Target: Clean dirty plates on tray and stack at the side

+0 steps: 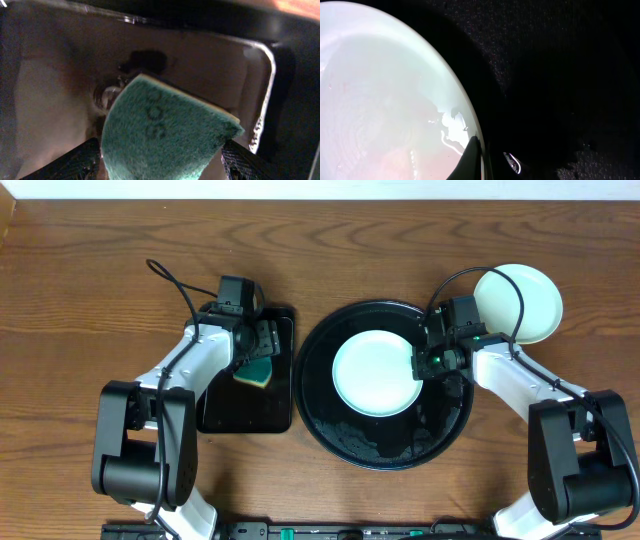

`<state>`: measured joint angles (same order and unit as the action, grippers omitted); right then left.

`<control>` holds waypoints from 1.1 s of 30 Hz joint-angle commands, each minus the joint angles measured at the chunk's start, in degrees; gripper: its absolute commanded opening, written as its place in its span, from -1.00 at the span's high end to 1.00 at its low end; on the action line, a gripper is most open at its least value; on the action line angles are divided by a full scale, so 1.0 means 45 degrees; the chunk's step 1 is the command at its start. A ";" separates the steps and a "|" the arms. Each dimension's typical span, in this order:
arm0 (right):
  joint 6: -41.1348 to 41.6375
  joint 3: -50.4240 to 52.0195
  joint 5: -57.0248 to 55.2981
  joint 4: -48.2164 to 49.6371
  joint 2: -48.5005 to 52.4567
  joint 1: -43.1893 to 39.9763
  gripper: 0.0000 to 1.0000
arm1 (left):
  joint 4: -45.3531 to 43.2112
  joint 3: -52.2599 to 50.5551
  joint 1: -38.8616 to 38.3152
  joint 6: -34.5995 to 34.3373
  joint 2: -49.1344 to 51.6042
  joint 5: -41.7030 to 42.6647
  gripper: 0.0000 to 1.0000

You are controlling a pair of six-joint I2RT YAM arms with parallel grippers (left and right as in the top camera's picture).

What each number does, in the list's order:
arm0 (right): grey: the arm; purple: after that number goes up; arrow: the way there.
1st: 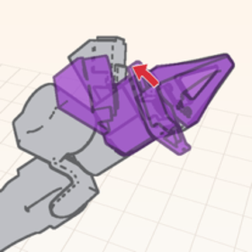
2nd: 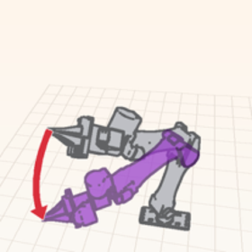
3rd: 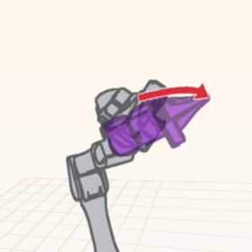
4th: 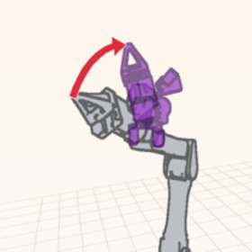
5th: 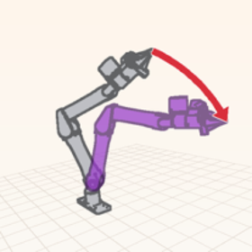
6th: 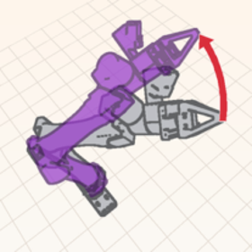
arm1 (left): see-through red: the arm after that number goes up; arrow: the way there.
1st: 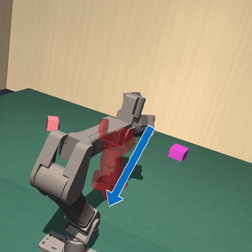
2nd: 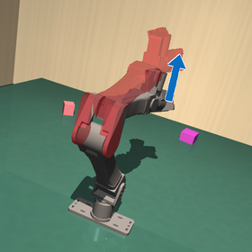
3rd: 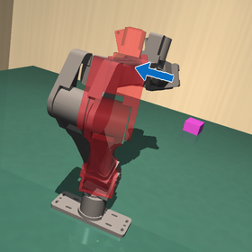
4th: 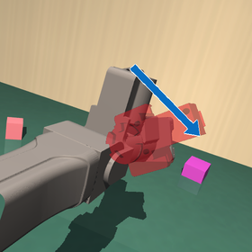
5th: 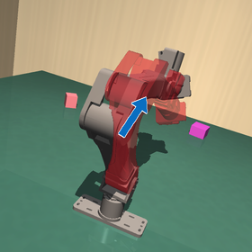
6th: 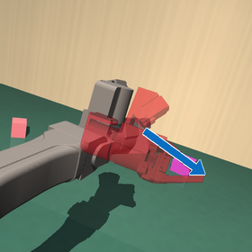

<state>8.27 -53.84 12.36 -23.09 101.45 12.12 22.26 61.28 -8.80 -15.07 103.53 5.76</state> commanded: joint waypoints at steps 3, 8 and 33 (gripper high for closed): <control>-0.0044 0.0019 -0.0408 -0.0107 0.0228 -0.0010 0.98 | -0.0369 0.0199 -0.0005 0.1132 0.0112 -0.0520 -0.59; -0.0044 0.0019 -0.0408 -0.0112 0.0228 -0.0005 0.98 | -0.0398 0.0194 -0.0005 0.1443 0.0121 -0.0520 -0.58; -0.0049 0.0019 -0.0408 -0.0107 0.0228 -0.0010 0.98 | -0.0393 0.0185 -0.0423 0.1438 0.0680 -0.1190 0.85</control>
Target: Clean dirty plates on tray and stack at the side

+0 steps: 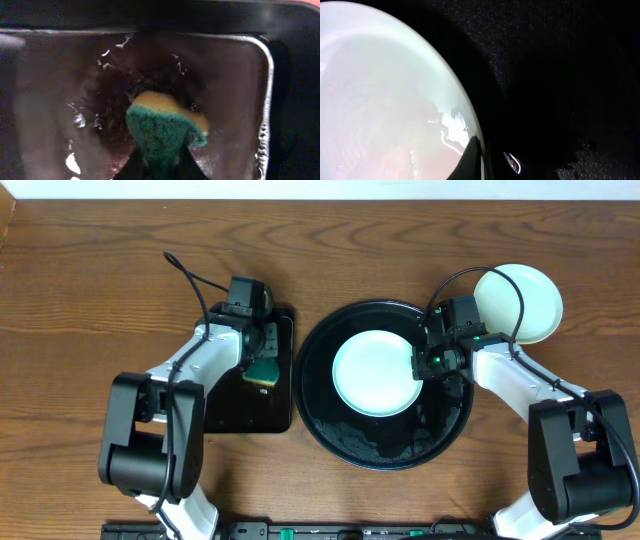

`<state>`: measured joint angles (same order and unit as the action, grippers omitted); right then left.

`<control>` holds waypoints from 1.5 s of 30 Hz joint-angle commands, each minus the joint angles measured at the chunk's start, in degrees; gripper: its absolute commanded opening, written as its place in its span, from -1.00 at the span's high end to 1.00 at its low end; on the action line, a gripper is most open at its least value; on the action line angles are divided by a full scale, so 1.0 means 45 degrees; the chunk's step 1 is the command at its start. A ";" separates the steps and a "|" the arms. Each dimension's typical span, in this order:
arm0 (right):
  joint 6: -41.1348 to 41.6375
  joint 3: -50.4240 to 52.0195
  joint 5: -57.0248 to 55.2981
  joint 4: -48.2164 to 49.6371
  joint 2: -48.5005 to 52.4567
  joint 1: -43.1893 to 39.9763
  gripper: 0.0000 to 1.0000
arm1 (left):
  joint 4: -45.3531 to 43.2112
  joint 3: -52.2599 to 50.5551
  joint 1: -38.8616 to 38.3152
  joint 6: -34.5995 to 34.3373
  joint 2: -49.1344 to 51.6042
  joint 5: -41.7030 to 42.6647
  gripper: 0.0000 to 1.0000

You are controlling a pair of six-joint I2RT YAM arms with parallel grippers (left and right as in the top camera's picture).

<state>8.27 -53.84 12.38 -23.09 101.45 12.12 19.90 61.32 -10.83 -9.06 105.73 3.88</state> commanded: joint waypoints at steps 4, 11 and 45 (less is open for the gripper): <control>-0.0049 0.0019 -0.0413 -0.0112 0.0228 -0.0010 0.98 | 0.0121 0.0180 0.0029 0.0102 -0.0155 -0.1399 0.86; -0.0049 0.0019 -0.0413 -0.0117 0.0228 -0.0010 0.98 | 0.0641 0.0189 0.0029 0.0087 -0.0850 -0.1724 -0.64; -0.0049 0.0019 -0.0413 -0.0170 0.0228 -0.0010 0.98 | 0.4143 0.0175 0.0029 -0.0568 -0.0879 0.0199 0.85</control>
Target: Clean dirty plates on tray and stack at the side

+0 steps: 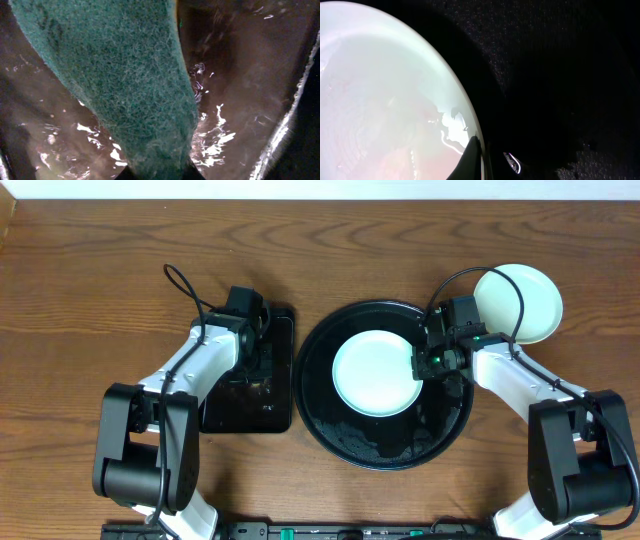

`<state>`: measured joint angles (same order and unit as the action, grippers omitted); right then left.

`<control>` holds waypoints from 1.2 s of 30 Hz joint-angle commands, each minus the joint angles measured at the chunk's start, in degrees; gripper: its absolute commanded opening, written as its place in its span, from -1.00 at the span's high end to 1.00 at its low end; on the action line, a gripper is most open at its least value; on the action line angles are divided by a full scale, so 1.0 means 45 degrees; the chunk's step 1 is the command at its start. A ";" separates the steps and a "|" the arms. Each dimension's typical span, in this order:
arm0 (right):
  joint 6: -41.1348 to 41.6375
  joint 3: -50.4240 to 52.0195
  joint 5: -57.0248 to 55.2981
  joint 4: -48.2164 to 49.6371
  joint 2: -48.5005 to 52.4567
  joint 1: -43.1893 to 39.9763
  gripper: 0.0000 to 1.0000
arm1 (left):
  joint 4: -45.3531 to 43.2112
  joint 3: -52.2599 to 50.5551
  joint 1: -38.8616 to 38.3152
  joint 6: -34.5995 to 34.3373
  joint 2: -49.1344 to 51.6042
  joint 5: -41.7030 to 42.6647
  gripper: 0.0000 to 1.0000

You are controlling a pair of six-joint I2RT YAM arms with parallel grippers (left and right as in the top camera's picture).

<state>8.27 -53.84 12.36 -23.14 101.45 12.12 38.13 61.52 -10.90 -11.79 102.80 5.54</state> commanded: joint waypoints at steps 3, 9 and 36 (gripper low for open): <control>-0.0049 0.0019 -0.0408 -0.0214 0.0228 -0.0010 0.97 | 0.0204 0.0170 0.0044 0.0087 -0.0248 -0.0301 0.86; -0.0049 0.0019 -0.0413 -0.0243 0.0228 -0.0010 0.98 | 0.0971 0.0423 0.0044 0.0087 -0.0651 -0.0340 -0.43; -0.0044 0.0019 -0.0408 -0.0243 0.0228 -0.0005 0.98 | -0.0296 0.0452 0.0044 -0.2550 -0.0291 -0.1054 -0.24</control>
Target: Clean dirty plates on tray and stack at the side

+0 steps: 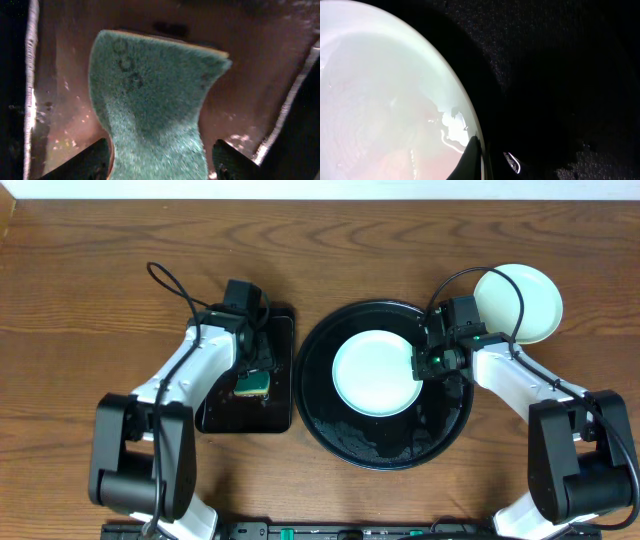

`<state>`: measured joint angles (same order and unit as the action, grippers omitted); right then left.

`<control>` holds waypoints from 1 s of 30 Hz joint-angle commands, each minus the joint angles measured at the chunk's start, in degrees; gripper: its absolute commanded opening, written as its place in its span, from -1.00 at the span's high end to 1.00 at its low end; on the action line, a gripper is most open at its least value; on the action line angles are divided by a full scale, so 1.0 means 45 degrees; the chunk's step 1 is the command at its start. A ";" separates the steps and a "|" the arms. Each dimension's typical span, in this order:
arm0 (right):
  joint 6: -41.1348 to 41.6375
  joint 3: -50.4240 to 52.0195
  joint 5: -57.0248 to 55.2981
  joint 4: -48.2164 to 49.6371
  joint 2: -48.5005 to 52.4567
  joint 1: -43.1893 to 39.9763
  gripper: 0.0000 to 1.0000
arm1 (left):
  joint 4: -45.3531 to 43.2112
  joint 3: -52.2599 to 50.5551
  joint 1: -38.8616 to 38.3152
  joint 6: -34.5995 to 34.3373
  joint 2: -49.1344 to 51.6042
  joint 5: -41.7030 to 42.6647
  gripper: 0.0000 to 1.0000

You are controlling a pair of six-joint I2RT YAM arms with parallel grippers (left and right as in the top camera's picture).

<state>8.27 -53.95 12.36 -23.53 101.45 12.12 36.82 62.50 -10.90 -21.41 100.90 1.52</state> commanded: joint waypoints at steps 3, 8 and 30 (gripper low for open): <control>-0.0044 0.0044 -0.0408 -0.0160 0.0228 -0.0005 0.98 | -0.0058 0.0233 0.0044 -0.0413 0.0126 -0.0160 -0.13; -0.0049 0.0044 -0.0408 -0.0160 0.0228 -0.0005 0.97 | -0.0209 0.0238 0.0044 -0.0413 0.0102 -0.0214 -0.05; -0.0049 0.0044 -0.0413 -0.0151 0.0228 0.0044 0.98 | -0.0243 0.0257 0.0044 -0.0413 -0.0219 -0.0491 -0.04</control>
<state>8.27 -53.95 12.36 -23.53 101.45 12.14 35.75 62.50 -10.90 -22.72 101.34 0.01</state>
